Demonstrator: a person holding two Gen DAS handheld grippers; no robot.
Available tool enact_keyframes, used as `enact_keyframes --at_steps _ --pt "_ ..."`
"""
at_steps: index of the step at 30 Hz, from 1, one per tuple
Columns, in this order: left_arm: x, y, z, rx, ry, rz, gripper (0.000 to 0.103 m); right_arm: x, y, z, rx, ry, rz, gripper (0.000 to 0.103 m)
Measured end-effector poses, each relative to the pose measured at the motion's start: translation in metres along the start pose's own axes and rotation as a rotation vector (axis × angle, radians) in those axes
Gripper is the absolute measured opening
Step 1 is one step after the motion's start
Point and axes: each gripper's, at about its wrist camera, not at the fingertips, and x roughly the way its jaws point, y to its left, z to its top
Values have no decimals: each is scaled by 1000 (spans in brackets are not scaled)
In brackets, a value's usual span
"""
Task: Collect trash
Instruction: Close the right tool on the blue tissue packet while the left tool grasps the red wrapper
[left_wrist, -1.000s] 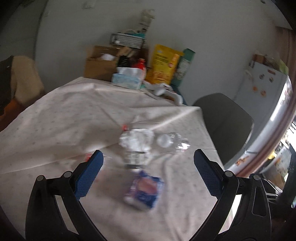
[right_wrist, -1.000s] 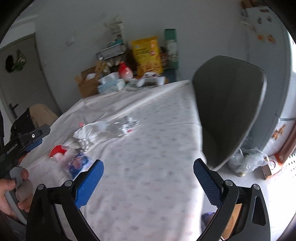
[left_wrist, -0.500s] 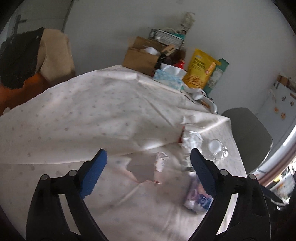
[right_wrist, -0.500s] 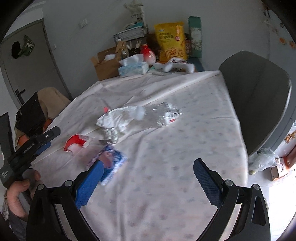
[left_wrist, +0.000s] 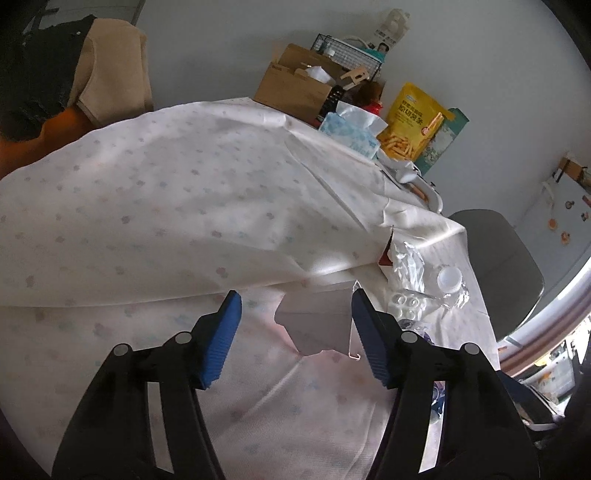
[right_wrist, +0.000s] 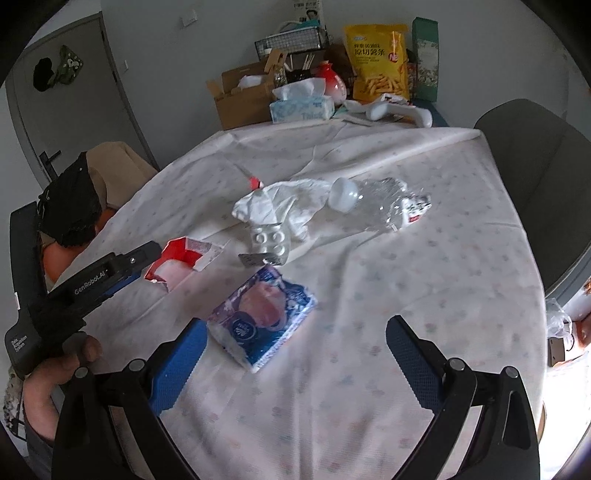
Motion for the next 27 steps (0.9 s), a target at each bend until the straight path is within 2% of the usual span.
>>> enact_keyframes --at_steps 14,15,16,17,18,21,27 --pt "19 -17 0 7 46 -71 66 2 -10 2 32 8 -6 95" --pt "21 -16 0 4 53 -73 63 2 -10 2 32 10 -7 95" --pt "24 -15 1 -4 66 -83 44 4 -10 2 31 13 -8 95" --pt "26 -13 1 -12 86 -90 35 5 -9 2 29 17 -7 95" --pt "26 -11 0 -18 85 -94 33 7 -7 2 26 20 -5 95" --pt "17 -10 0 -2 61 -65 9 14 -2 3 16 33 2 93" --pt "-1 4 2 -22 25 -41 7 35 13 6 18 79 43 83"
